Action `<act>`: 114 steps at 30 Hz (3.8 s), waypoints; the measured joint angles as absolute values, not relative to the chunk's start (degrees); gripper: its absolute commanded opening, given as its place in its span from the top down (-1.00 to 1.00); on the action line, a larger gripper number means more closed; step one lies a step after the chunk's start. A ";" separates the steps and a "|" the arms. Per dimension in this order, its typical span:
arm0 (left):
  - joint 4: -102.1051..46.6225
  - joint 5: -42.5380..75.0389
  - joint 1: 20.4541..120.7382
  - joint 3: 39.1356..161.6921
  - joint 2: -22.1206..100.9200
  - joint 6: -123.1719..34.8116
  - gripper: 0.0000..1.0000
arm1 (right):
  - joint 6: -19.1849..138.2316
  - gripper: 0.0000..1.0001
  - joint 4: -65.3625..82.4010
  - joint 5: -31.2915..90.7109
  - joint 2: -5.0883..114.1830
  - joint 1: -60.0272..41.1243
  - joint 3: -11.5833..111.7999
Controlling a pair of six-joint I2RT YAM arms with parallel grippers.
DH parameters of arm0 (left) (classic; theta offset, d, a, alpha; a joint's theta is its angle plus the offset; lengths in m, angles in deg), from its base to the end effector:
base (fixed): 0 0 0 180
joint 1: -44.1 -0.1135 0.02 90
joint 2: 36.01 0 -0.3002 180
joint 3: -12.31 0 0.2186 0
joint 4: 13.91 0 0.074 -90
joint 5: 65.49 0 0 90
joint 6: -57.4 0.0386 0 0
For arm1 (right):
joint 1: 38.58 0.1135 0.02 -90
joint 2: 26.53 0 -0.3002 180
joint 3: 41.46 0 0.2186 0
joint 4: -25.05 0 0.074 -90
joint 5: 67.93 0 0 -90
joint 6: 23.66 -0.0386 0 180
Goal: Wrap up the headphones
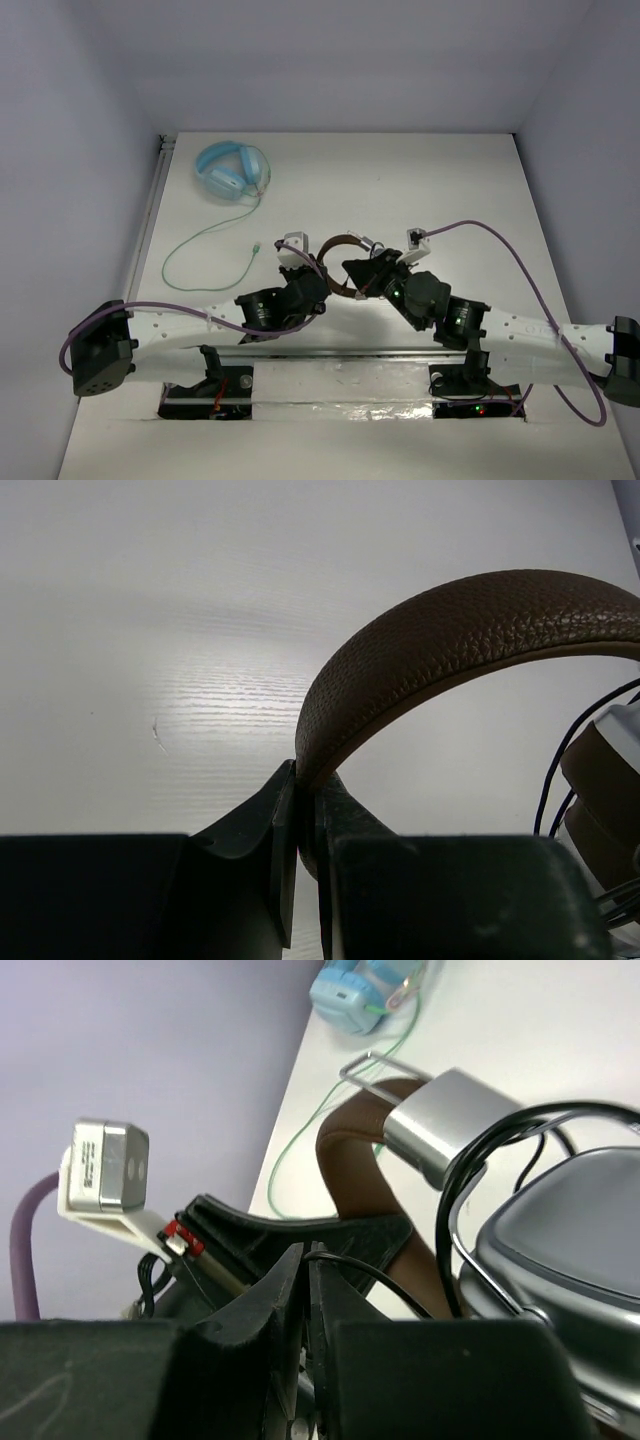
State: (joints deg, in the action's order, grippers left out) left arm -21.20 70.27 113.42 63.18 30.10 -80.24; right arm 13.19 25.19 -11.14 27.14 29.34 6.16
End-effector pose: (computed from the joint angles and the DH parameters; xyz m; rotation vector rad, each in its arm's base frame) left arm 0.0974 -0.1797 0.2918 -0.1614 1.8828 -0.6341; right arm 0.0817 0.1452 0.3214 0.2377 1.7659 1.0987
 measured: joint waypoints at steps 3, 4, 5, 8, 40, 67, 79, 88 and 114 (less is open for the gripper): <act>-22.45 69.42 113.42 63.16 30.10 -80.81 1.00 | 13.28 0.73 23.57 -13.66 26.79 29.34 6.92; -22.80 69.13 113.46 63.16 30.10 -81.09 1.00 | 13.21 0.71 23.25 -14.40 26.79 29.34 7.07; -23.08 68.87 113.50 63.16 30.10 -81.35 1.00 | 13.11 0.70 23.00 -15.23 26.79 29.34 7.14; -24.13 67.78 113.57 63.16 30.08 -81.90 1.00 | 12.78 0.63 22.20 -17.63 26.79 29.34 7.16; -40.83 57.44 116.39 70.26 32.64 -86.27 1.00 | 7.82 -0.16 20.25 -31.89 19.66 27.07 4.32; -32.54 55.47 105.18 77.15 43.02 -74.07 1.00 | 23.01 1.00 -3.09 -41.28 4.89 26.59 15.25; -23.78 47.39 90.73 89.76 63.85 -65.18 1.00 | 23.77 1.00 -8.14 -42.51 7.31 26.33 15.23; -23.15 40.76 86.47 111.71 83.45 -62.82 1.00 | 25.63 1.00 -8.49 -44.19 6.28 26.33 14.83; -11.69 35.06 88.63 81.85 31.13 -63.71 -0.54 | 32.03 -0.94 -6.76 -36.67 -2.26 26.33 21.15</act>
